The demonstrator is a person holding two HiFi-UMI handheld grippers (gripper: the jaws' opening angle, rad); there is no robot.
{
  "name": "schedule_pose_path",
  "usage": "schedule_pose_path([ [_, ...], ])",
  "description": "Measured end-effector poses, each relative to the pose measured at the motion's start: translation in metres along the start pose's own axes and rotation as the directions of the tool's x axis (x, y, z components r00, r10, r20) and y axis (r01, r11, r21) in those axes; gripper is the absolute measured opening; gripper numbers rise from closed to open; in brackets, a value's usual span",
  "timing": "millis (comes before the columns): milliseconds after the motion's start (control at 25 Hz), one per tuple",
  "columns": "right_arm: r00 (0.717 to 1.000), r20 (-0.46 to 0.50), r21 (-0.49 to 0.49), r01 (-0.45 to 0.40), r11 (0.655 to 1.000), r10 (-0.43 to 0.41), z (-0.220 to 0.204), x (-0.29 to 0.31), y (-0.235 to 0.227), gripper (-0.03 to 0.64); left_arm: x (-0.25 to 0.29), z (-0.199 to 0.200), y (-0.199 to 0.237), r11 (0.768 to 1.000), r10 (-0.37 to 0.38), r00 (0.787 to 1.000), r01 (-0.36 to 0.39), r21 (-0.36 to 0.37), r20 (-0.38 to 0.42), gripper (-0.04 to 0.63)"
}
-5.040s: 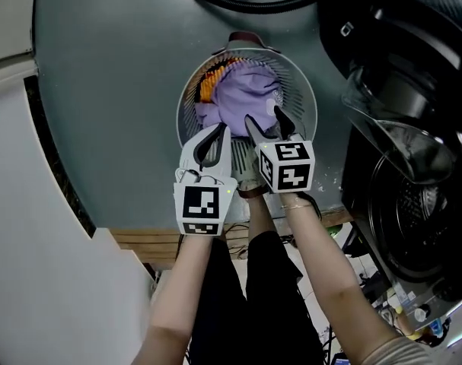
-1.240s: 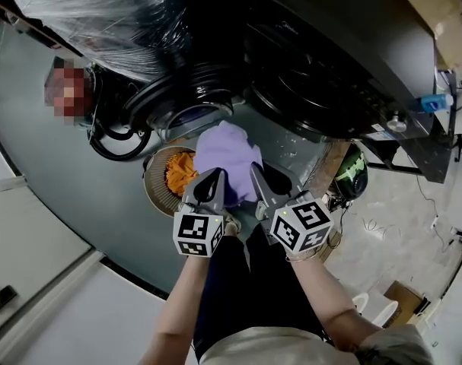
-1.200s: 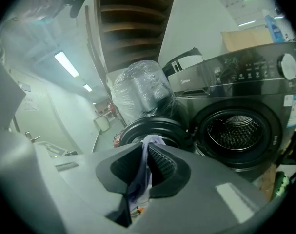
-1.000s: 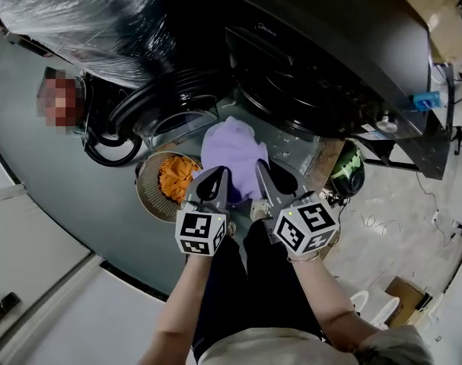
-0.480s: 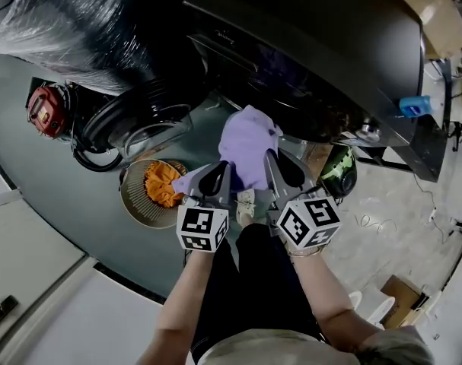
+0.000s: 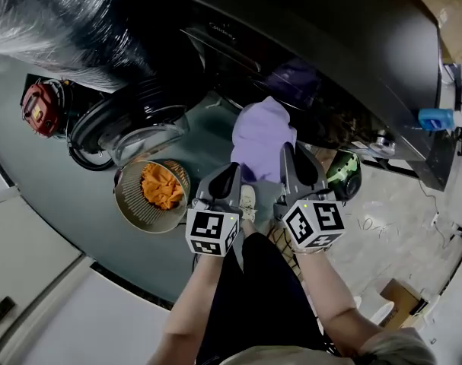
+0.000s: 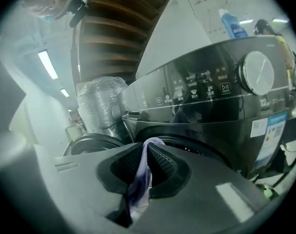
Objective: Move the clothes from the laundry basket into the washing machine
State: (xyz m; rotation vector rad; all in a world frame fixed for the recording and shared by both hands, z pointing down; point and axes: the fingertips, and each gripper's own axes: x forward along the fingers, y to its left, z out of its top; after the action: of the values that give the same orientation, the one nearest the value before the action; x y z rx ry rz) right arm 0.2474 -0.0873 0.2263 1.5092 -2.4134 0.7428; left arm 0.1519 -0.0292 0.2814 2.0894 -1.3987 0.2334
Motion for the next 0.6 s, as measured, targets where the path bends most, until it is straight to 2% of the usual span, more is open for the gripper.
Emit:
schedule_pose_path([
  [240,0.995,0.060,0.032,0.081,0.996,-0.083,-0.010,0.022,-0.011,0.058,0.031,-0.021,0.018,0.998,-0.056,0.998,0.055,-0.029,-0.024,0.002],
  [440,0.984,0.096,0.067,0.143,0.987,-0.149,-0.028,0.047,-0.031,0.058,0.058,-0.038,0.036,0.995,-0.097,0.994,0.097,-0.013,-0.059,0.002],
  [600,0.980,0.101,0.057,0.164,0.985,-0.170,-0.049,0.072,-0.044,0.058,0.077,-0.048,0.055,0.994,-0.109,0.992,0.109,-0.011,-0.056,0.002],
])
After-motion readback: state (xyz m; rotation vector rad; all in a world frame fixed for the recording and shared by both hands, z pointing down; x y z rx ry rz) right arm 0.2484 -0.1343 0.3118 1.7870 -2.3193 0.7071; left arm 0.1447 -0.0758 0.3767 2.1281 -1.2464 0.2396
